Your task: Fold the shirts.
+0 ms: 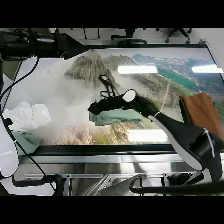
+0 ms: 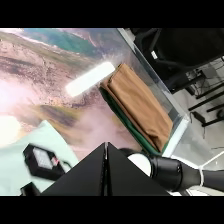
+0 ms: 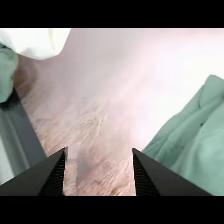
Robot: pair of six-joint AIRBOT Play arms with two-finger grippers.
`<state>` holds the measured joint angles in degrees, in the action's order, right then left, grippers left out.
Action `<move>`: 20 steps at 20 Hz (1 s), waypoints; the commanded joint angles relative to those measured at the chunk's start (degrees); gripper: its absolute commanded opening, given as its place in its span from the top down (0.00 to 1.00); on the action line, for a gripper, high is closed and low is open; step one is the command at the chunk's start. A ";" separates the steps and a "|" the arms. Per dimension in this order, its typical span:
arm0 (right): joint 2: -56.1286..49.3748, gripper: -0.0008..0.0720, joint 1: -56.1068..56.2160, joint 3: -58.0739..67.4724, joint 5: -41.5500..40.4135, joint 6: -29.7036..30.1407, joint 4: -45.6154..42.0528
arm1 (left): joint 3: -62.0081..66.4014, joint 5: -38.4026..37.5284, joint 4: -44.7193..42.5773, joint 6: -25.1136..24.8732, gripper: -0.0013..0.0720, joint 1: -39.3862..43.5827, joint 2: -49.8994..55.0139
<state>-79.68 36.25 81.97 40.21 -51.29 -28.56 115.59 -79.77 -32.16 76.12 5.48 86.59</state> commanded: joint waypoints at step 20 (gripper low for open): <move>-0.98 0.04 -36.39 -8.63 27.96 -17.73 -18.58 | 0.02 -4.50 0.37 -0.85 0.96 -0.46 0.57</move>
<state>-77.25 -0.36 73.97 68.10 -68.64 -46.96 115.59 -84.27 -31.79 75.18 5.02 87.13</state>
